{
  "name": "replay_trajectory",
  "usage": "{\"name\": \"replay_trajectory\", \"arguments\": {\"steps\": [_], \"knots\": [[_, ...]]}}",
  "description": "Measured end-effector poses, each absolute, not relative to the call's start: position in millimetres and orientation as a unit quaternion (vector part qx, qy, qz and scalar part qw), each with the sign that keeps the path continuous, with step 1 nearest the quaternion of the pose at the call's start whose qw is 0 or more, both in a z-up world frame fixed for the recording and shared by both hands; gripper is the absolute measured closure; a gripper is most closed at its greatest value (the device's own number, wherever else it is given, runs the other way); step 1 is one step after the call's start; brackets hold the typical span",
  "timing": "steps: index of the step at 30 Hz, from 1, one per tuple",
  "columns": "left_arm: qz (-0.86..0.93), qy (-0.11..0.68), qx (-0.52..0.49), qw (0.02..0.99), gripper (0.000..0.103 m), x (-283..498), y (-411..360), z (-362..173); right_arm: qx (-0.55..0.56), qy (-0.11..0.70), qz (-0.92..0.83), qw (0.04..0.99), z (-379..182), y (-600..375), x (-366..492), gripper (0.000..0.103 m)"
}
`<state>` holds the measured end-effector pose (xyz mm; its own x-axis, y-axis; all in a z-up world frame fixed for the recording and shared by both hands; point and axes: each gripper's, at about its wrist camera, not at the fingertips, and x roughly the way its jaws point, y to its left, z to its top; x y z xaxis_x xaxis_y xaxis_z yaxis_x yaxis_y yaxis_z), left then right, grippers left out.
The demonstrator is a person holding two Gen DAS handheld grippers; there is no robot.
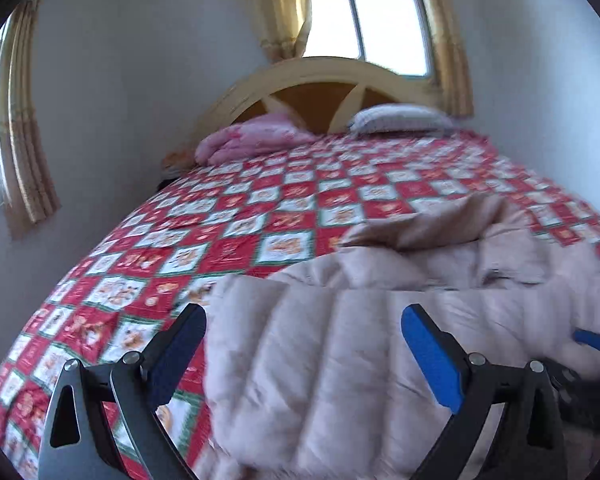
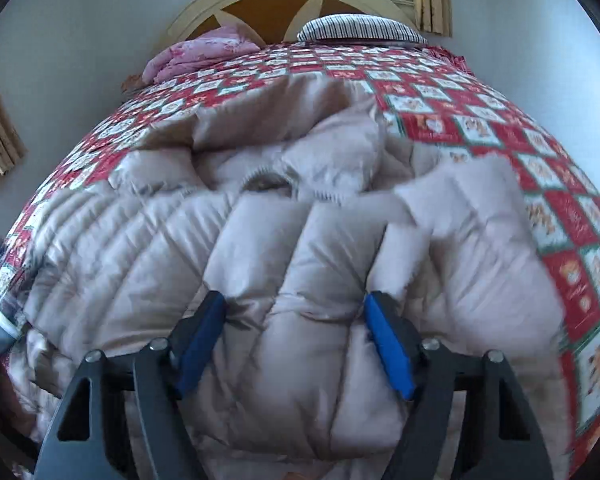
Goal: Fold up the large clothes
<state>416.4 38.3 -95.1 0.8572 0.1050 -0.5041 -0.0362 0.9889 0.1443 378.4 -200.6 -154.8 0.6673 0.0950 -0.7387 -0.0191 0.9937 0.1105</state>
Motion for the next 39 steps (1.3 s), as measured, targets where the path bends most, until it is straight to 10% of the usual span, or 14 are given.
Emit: {"name": "replay_trajectory", "arguments": {"steps": [5, 39], "knots": [[0.066, 0.388, 0.086, 0.915, 0.004, 465, 52, -157, -0.007, 0.409, 0.013, 0.912, -170, -191, 370, 0.028], [0.061, 0.383, 0.037, 0.921, 0.001, 460, 64, -175, -0.014, 0.369, -0.032, 0.929, -107, -183, 354, 0.025]]}}
